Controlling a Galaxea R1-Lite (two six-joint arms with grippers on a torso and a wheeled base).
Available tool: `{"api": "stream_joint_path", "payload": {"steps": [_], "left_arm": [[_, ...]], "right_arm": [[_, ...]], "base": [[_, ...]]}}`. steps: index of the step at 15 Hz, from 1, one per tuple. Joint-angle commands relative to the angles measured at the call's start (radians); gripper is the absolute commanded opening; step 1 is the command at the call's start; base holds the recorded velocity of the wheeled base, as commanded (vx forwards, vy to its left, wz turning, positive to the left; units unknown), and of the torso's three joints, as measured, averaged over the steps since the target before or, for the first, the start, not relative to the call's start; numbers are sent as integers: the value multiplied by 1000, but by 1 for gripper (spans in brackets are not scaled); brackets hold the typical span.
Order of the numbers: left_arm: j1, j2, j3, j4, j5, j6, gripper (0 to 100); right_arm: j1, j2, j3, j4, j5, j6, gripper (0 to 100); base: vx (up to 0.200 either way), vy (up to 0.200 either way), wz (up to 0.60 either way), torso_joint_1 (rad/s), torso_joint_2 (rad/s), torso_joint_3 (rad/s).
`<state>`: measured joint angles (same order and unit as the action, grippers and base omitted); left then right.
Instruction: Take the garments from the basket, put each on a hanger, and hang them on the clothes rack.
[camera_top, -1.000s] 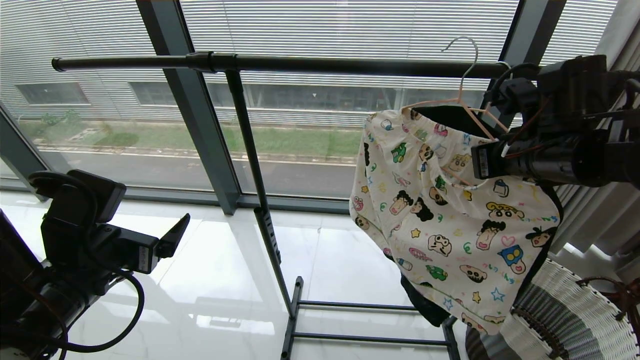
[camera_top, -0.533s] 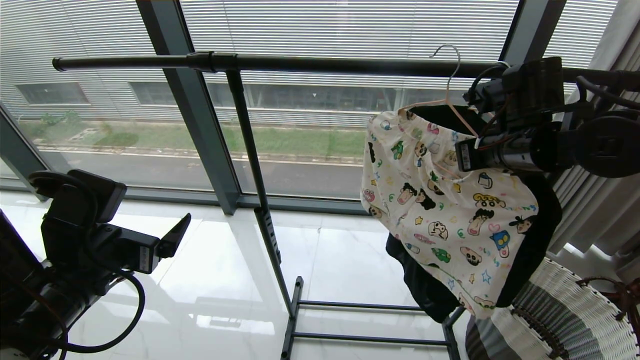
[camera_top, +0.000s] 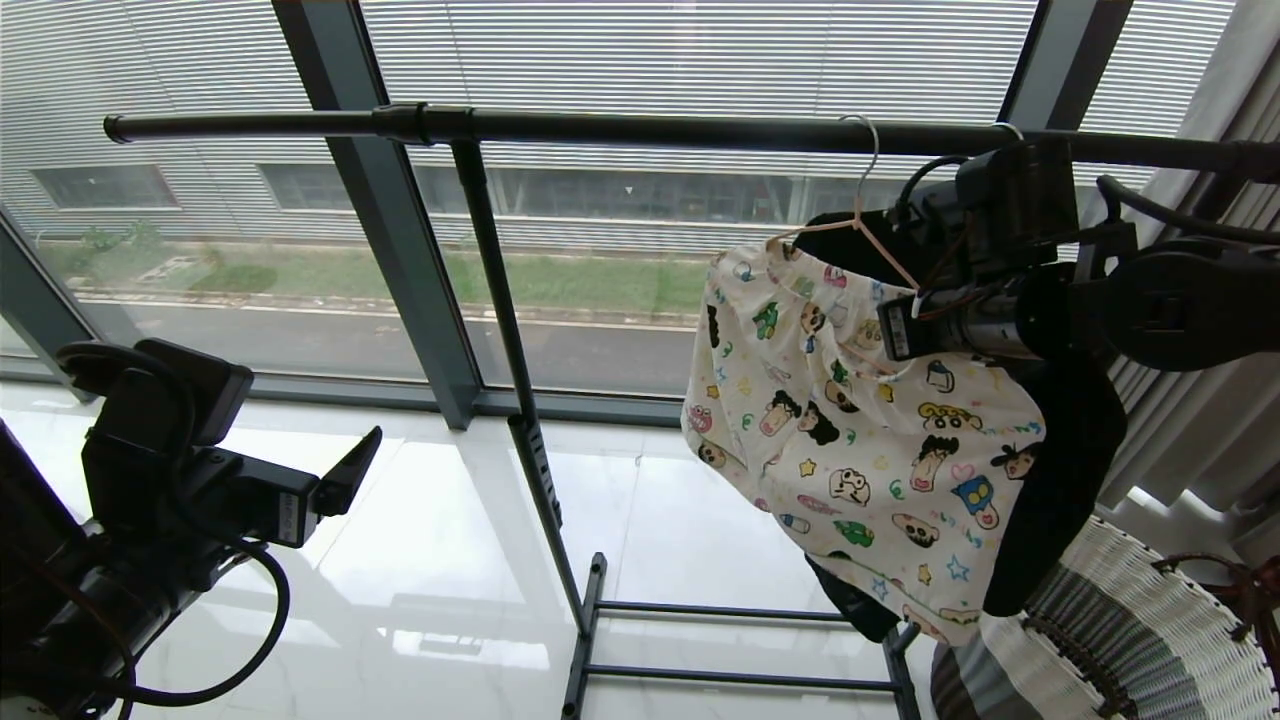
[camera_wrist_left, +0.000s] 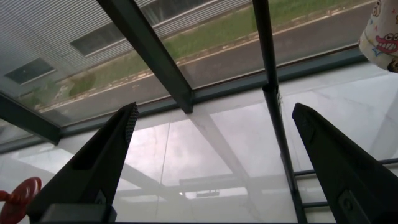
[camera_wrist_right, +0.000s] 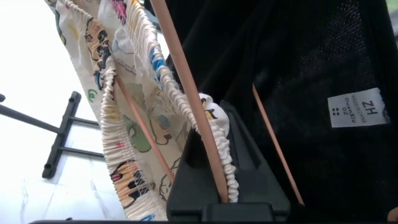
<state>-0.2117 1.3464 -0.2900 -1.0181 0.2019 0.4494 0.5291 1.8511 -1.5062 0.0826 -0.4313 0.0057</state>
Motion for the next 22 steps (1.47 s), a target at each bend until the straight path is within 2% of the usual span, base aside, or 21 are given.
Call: {"api": "stream_joint_path", "payload": {"steps": [1,2,3,7,13,15,16,19,20,22], "left_arm": [[0,0,0,0,1,0,100],[0,0,0,0,1,3,100],[0,-1,0,0,1,3,100],[0,-7,2,0,1,3,100],[0,-9,8,0,1,5,100],[0,-9,5,0,1,5,100],[0,-9,3,0,1,5,100],[3,-24,3,0,1,5,100],[3,-27,3,0,1,5,100],[5,-38,11,0,1,3,100]], "right_arm": [[2,0,0,0,0,0,0],[6,-1,0,2,-1,2,0],[12,-7,0,16,-1,3,100],[41,-73,3,49,0,19,100],[66,-309,11,138,17,26,100],[83,-325,20,132,39,85,100],[86,-320,44,112,39,94,100],[91,-286,165,-130,39,88,100],[91,-288,179,-150,37,88,100],[91,-352,225,-107,39,88,100]], "base": [[0,0,0,0,0,0],[0,0,0,0,0,0],[0,0,0,0,0,0],[0,0,0,0,0,0],[0,0,0,0,0,0],[0,0,0,0,0,0],[0,0,0,0,0,0],[0,0,0,0,0,0],[0,0,0,0,0,0],[0,0,0,0,0,0]]}}
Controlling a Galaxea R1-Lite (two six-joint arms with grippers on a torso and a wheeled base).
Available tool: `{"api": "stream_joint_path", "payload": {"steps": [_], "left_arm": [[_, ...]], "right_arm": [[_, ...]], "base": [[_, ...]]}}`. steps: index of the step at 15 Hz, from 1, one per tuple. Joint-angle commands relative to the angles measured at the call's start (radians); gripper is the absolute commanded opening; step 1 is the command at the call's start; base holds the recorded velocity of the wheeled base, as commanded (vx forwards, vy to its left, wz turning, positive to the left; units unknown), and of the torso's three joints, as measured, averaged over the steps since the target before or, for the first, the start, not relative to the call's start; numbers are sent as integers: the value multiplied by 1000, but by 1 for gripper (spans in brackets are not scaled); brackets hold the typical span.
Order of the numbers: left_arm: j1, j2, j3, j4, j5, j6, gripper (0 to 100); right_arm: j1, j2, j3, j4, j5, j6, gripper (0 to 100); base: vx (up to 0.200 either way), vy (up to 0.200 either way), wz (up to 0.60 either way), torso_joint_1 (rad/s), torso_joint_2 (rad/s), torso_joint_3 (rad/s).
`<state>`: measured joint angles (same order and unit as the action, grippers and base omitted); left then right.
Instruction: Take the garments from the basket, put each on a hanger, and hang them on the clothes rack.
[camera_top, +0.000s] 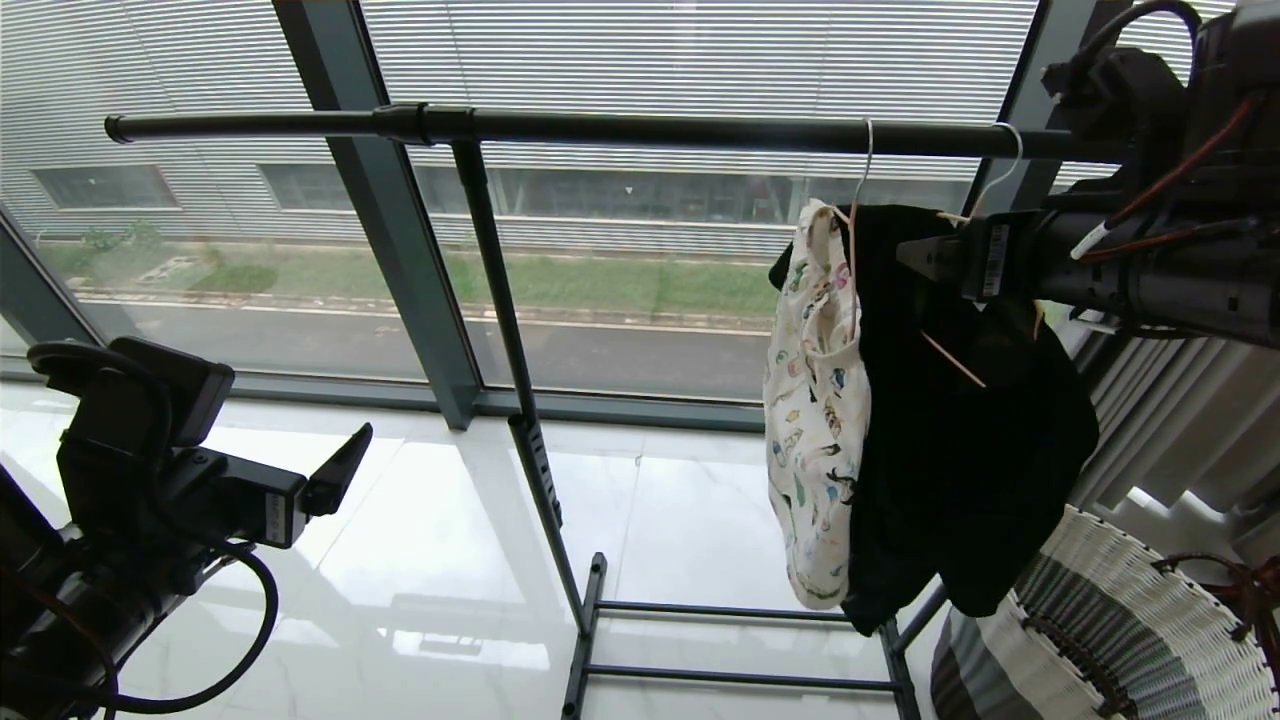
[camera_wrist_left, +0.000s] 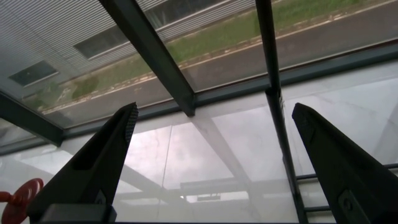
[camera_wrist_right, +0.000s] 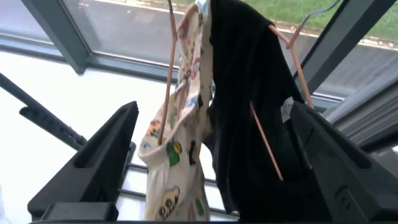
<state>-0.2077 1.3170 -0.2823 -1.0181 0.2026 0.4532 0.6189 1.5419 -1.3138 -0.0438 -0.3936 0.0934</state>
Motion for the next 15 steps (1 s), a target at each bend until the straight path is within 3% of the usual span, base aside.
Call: {"api": "stream_joint_path", "payload": {"steps": [1,4,6,10,15], "left_arm": [[2,-9,2,0,1,-1,100],[8,-10,0,0,17,-2,100],[8,-18,0,0,21,-2,100],[8,-19,-3,0,21,1,100],[8,-16,-1,0,21,-1,100]], "right_arm": [[-1,-95,53,78,-1,0,100],[-41,-249,79,291,-1,-14,100],[-127,-318,90,400,-1,-83,100],[-265,-413,174,424,15,-189,100],[-268,-428,188,421,16,-189,100]], "base": [[0,0,0,0,0,0],[-67,0,0,2,1,1],[-200,0,0,12,5,-2],[-200,-50,0,-8,0,2],[0,-200,0,2,0,3]]}}
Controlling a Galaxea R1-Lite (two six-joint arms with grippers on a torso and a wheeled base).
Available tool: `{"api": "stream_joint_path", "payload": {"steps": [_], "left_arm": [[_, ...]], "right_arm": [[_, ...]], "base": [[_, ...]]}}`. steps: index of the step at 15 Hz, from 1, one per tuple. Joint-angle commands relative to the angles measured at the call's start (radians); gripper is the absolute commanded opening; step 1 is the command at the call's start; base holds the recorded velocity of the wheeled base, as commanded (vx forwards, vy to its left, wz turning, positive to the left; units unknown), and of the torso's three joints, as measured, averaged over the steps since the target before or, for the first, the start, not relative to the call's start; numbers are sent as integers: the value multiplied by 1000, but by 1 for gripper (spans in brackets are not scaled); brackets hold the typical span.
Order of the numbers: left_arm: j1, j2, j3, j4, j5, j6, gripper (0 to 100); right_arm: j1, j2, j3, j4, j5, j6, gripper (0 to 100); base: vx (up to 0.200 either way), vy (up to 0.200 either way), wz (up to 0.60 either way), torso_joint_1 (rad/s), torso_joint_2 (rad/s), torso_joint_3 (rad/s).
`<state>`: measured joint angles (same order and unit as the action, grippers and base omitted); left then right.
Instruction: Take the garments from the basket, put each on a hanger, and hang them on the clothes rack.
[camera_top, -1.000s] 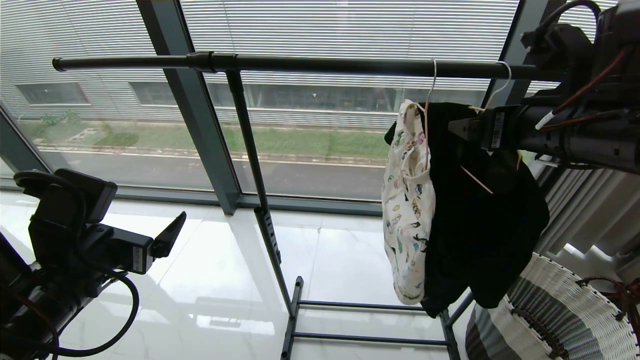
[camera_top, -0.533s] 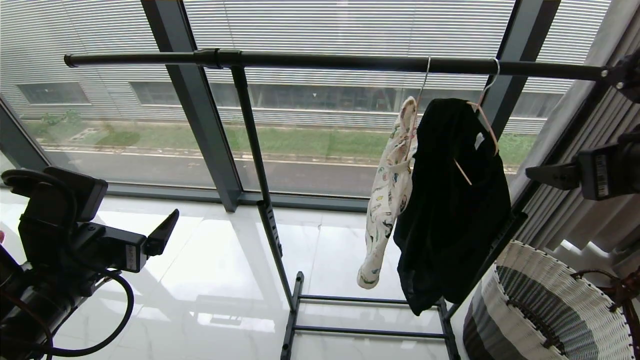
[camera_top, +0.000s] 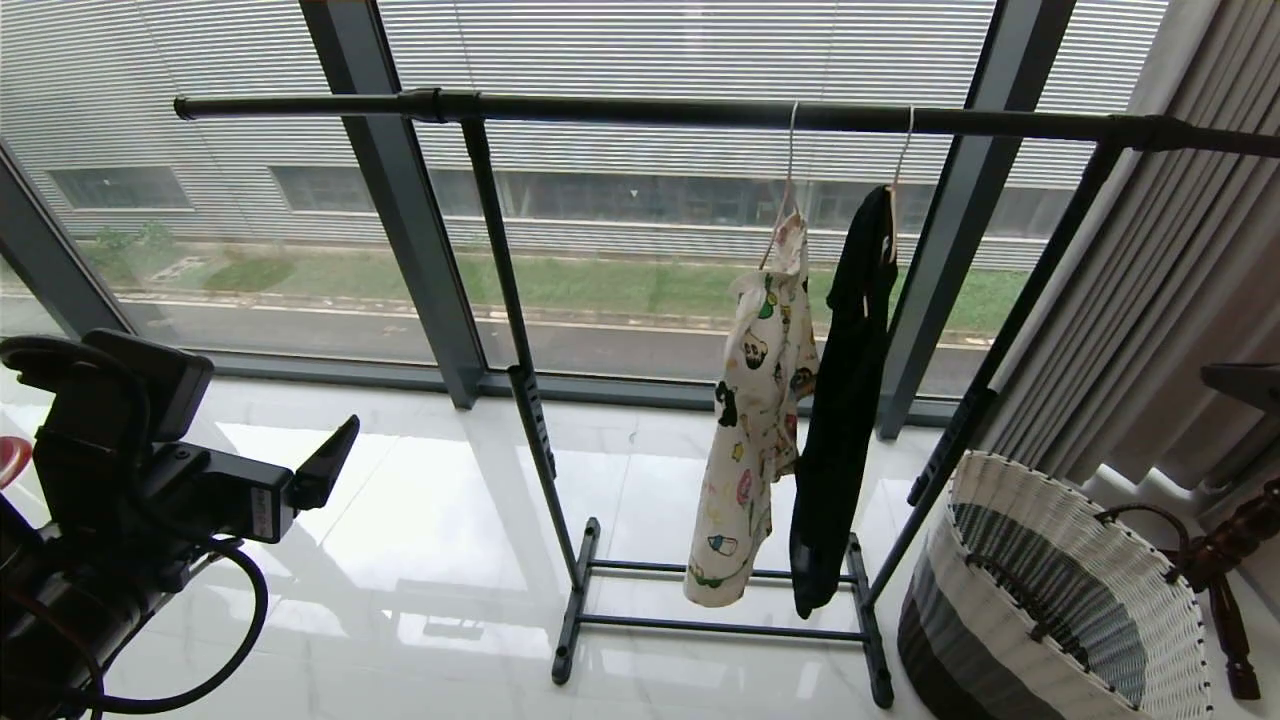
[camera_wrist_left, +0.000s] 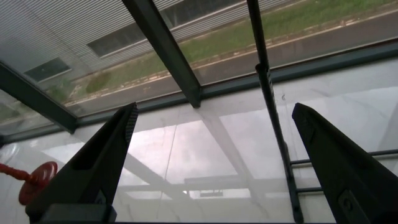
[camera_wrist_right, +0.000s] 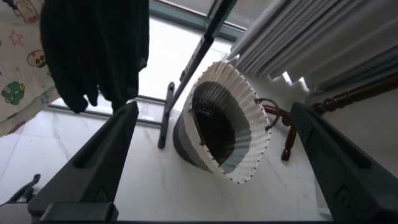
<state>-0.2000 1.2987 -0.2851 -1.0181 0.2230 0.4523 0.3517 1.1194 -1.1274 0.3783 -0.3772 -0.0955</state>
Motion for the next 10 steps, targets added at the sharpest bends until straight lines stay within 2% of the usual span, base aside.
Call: {"api": "stream_joint_path", "payload": {"steps": [1,6,10], "left_arm": [[1,2,0,0,1,0,100],[-1,-4,15,0,1,-1,100],[-1,-24,37,0,3,-7,100]], "right_arm": [[0,-7,2,-1,-2,-1,100],[-16,-52,57,-1,-8,-4,100],[-30,-125,140,-1,-9,-4,100]], "base": [[0,-200,0,7,7,-2],[0,-200,0,3,5,1],[0,0,0,0,0,0]]}}
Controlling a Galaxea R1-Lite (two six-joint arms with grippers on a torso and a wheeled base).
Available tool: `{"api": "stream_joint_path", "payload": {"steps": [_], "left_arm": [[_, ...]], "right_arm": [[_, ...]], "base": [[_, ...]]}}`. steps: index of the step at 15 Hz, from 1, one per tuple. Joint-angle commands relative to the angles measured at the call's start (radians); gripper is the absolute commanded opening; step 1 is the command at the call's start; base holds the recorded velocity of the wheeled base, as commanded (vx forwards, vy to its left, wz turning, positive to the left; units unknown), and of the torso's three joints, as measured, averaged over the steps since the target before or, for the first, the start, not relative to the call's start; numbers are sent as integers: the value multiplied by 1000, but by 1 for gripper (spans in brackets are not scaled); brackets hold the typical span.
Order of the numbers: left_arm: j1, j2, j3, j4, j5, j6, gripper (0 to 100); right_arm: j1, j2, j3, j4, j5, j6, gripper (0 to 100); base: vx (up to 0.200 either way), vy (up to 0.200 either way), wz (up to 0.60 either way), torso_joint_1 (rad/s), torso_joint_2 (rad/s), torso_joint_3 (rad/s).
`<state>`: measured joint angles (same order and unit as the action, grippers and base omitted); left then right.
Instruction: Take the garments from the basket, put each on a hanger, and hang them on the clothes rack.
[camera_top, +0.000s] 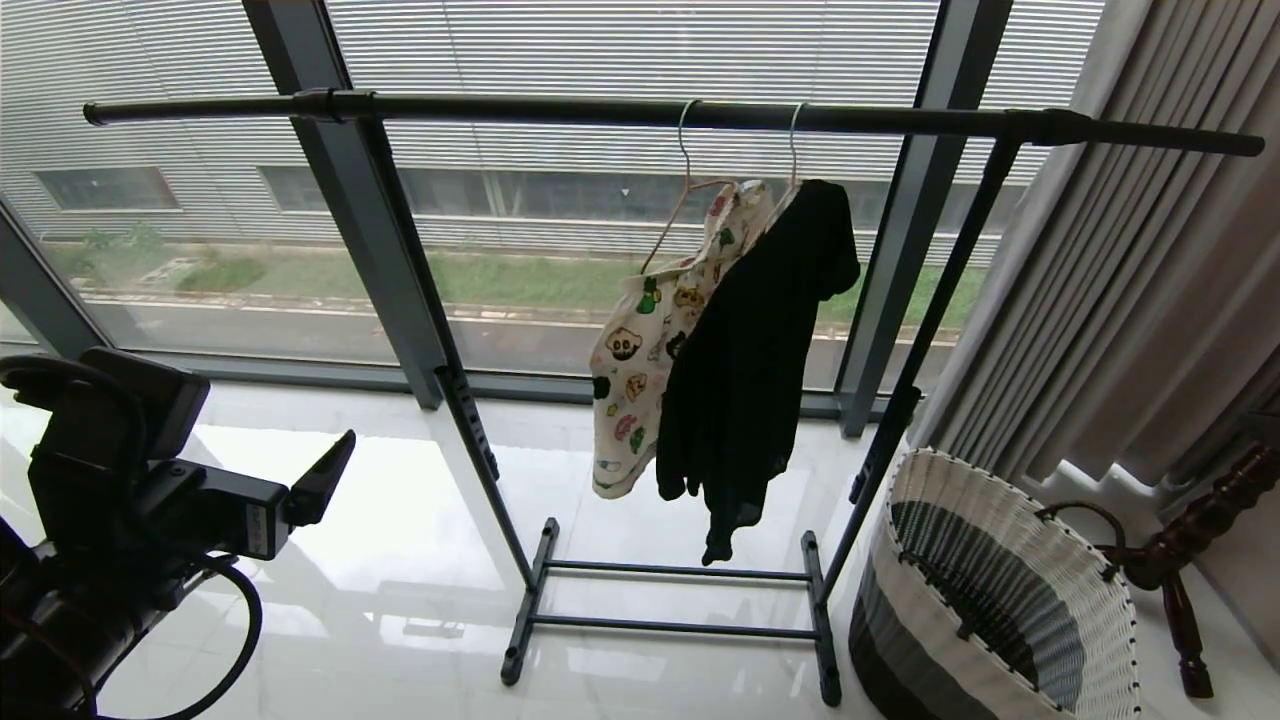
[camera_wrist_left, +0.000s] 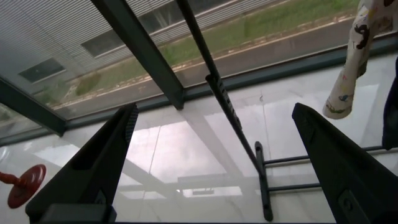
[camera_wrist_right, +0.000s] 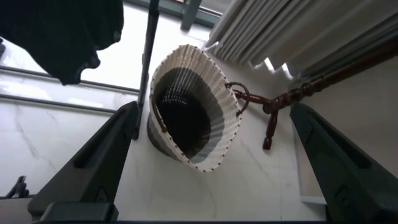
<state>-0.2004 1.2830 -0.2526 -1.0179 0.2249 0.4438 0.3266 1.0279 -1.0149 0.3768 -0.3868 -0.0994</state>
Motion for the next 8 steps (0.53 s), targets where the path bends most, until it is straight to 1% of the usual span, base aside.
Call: {"api": "stream_joint_path", "payload": {"steps": [1,2,3,4,5,6,8], "left_arm": [[-1,-10,4,-1,1,-2,100],[1,-13,4,-1,2,-4,100],[1,-25,6,1,2,-5,100],[3,-42,12,1,17,-14,100],[3,-68,35,1,56,-34,100],[3,-96,62,1,83,-48,100],[9,-215,177,10,145,-97,100]], "right_arm": [[-4,-49,47,-3,-3,0,100],[-4,-63,58,-3,-4,0,100],[-6,-81,68,-3,-4,0,100],[-9,-98,78,-3,-6,0,100],[-15,-124,99,-1,-6,-2,100],[-23,-146,114,-1,-6,-11,100],[-84,-221,180,1,-4,-34,100]], "base": [[0,0,0,0,0,0],[0,0,0,0,0,0],[0,0,0,-95,246,129],[0,0,0,-154,373,198],[0,0,0,-188,442,261],[0,0,0,-217,491,266],[0,0,0,-224,513,281]]}}
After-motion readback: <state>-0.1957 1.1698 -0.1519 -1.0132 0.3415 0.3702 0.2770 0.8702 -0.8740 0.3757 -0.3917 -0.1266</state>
